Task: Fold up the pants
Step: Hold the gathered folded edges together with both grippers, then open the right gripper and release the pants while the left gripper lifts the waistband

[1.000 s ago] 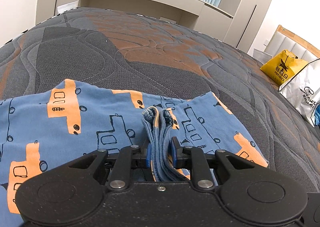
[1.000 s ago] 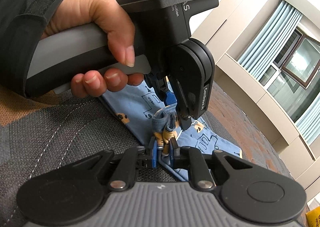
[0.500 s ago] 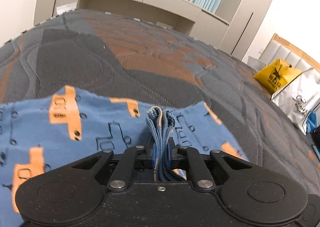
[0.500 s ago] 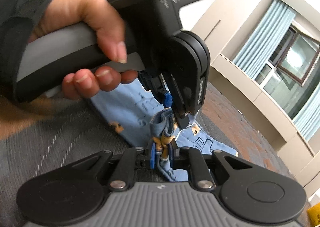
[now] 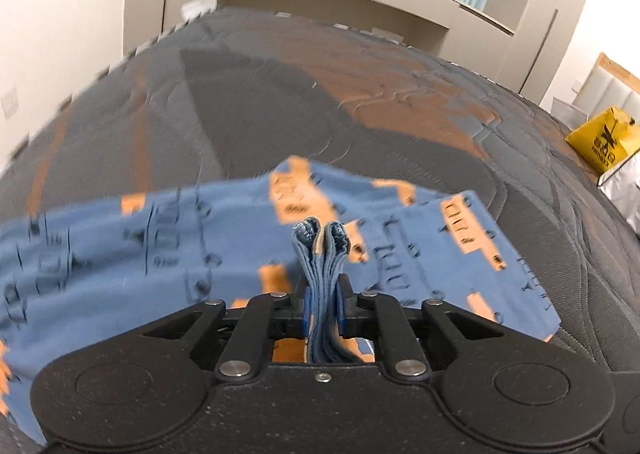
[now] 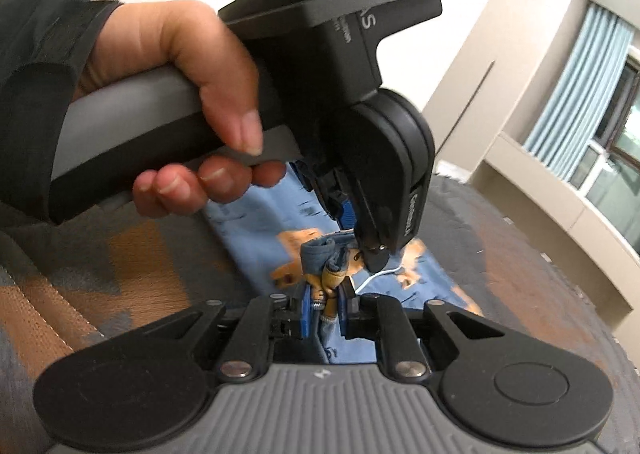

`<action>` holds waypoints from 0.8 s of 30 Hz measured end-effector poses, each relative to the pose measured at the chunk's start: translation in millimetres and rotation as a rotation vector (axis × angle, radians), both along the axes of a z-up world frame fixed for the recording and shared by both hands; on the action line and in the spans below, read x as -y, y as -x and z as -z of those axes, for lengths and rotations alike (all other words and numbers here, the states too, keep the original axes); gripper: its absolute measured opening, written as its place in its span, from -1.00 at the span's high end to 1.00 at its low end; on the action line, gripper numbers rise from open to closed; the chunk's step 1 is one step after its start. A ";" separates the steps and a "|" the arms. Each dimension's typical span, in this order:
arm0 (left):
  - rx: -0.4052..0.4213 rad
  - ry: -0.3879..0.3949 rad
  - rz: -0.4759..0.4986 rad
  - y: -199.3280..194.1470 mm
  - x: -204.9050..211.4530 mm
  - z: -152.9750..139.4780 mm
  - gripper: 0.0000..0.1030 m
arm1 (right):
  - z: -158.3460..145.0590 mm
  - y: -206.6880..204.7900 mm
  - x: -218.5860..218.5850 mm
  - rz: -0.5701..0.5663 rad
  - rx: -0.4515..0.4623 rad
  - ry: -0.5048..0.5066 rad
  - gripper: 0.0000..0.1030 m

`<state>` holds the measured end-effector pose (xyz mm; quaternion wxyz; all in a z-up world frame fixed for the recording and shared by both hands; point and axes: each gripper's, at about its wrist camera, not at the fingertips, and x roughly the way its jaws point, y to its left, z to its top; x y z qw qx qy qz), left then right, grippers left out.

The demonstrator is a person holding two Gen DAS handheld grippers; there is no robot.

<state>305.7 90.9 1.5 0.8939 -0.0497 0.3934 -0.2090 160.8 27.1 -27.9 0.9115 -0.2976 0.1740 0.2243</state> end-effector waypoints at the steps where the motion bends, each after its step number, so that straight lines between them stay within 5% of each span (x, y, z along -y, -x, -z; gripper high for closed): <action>1: -0.003 0.017 -0.001 -0.7 -4.3 5.2 0.67 | 4.5 -2.5 -1.7 -0.002 -0.010 0.020 0.70; 8: 0.020 0.089 -0.020 2.2 -17.1 14.6 0.49 | 11.3 -5.2 2.6 -0.001 0.005 0.059 0.63; 10: 0.028 0.080 -0.040 5.2 -17.2 11.4 0.28 | 11.5 -8.1 0.5 0.005 0.013 0.054 0.36; 12: 0.054 0.059 -0.070 8.5 -18.7 5.9 -0.17 | 6.8 -6.7 6.1 0.020 0.026 0.029 -0.49; 14: 0.101 0.041 -0.110 13.3 -21.1 -1.4 -0.53 | -2.3 -3.1 22.8 0.011 0.028 -0.026 -0.95; 17: 0.175 0.007 -0.180 22.0 -20.8 -12.4 -0.97 | -8.7 4.1 58.7 0.065 0.038 -0.082 -0.96; 24: 0.319 -0.240 -0.280 37.8 28.0 -15.2 -0.99 | -11.4 -32.9 162.2 0.394 0.134 -0.172 -1.00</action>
